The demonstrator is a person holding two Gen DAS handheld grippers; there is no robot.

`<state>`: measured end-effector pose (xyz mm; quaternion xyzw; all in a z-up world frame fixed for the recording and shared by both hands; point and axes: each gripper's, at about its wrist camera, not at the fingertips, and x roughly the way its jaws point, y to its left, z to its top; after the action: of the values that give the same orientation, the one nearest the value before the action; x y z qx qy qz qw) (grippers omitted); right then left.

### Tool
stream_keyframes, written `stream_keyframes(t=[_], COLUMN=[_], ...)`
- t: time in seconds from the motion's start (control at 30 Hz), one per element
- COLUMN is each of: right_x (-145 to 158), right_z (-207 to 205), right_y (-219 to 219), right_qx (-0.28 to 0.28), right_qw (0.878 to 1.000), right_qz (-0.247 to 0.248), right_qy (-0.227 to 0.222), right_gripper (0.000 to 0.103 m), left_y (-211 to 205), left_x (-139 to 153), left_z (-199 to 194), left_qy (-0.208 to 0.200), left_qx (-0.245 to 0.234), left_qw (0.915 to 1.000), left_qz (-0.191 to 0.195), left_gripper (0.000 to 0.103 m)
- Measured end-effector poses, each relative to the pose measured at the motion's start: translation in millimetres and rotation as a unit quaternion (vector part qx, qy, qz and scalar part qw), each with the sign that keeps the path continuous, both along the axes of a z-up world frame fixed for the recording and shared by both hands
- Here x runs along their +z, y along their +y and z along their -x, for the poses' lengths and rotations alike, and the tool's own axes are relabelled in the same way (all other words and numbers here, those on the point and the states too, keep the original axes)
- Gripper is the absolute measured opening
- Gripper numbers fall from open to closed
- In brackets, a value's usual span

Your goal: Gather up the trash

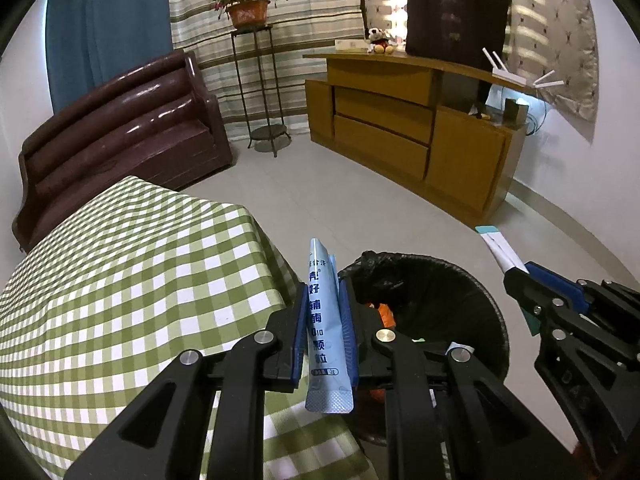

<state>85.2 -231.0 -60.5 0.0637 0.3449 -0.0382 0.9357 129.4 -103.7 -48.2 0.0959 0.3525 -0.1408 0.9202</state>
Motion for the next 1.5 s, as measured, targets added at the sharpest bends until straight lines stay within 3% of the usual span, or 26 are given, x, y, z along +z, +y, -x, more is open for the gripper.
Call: stream_keyframes(t=[0.4,0.5,0.7,0.9,1.27,1.37,1.5], right_x=[-14.3,-17.7,-20.9,-21.1,-23.4,-23.6,-22.7], right_z=[-14.1,-16.5,-16.7,-16.1,-15.0,-14.3,-13.0], right_y=[-5.9,-7.8,-8.4,-11.5,-15.9,-17.3,-17.8], right_qx=[-0.008,-0.011,-0.015,-0.019,-0.024,-0.027,-0.028], right_qw=[1.0,1.0,1.0,1.0,0.999,0.999,0.999], right_qz=[-0.01,-0.012,-0.013,-0.012,-0.013,-0.013,-0.012], right_qy=[0.01,0.014,0.015,0.014,0.015,0.015,0.014], right_gripper=[0.017,0.025,0.026,0.026,0.028,0.035,0.035], left_y=[-10.2,-10.5,-10.4,-12.6,-12.7,-13.3,-13.7], left_x=[-11.1,-13.4,-14.1,-14.5,-13.4,-12.7,-10.9], left_z=[-14.3,-17.0,-17.6,-16.2,-17.8,-17.8,-16.9], left_qy=[0.013,0.02,0.022,0.019,0.017,0.016,0.017], left_qx=[0.01,0.011,0.013,0.01,0.009,0.008,0.011], left_qw=[0.9998,0.9997,0.9997,0.9997,0.9998,0.9998,0.9998], left_qz=[-0.008,-0.007,-0.005,-0.01,-0.008,-0.006,-0.002], left_gripper=[0.018,0.026,0.041,0.051,0.058,0.059,0.06])
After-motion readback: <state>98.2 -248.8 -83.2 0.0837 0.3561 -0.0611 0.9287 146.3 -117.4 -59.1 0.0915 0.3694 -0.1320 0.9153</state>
